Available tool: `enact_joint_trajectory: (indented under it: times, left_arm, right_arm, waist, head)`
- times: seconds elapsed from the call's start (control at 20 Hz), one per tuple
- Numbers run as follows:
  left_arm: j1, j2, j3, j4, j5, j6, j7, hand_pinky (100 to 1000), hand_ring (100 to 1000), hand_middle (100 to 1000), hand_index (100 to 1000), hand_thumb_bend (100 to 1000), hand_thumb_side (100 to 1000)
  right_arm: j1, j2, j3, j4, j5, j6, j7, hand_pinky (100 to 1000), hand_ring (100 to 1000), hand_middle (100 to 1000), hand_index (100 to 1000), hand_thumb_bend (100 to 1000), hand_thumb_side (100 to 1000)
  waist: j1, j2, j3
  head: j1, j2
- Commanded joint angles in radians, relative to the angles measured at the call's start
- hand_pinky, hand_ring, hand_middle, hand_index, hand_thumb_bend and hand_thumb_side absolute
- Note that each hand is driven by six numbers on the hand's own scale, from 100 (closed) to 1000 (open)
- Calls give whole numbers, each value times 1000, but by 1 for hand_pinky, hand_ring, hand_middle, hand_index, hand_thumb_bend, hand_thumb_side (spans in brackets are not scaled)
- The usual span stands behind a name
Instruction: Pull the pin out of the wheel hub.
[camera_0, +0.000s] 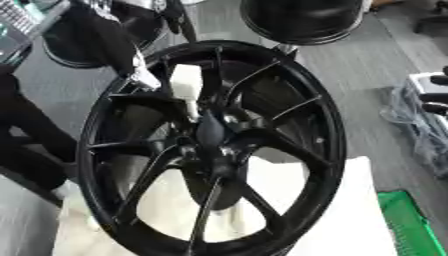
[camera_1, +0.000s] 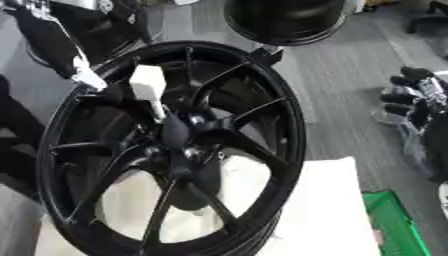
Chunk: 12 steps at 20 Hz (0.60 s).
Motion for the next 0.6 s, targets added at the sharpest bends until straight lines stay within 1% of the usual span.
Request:
enact_joint_trajectory:
  times: [0.05,0.35,0.6]
  left_arm:
    - [-15,8,17,22,-7,11,1,887,891,846,882,571,460]
    - [-10,-4,16,53,10,22,1,877,886,840,877,555,490]
    - [-6,-2,18,54,28,21,1,877,886,840,873,553,490]
  right_arm:
    - [-10,-23,-7,-4,9,-2,3,776,738,796,864,100,815]
    - [-11,-22,-6,-1,14,1,6,776,738,796,864,100,817]
    - [-12,-22,-5,-1,17,3,9,776,738,796,864,100,818]
  waist:
    - [-7,-22,-2]
    - [-8,-21,-4]
    - [-8,-21,-5]
  head:
    - [0,-2]
    - [0,-4]
    - [-2,-9]
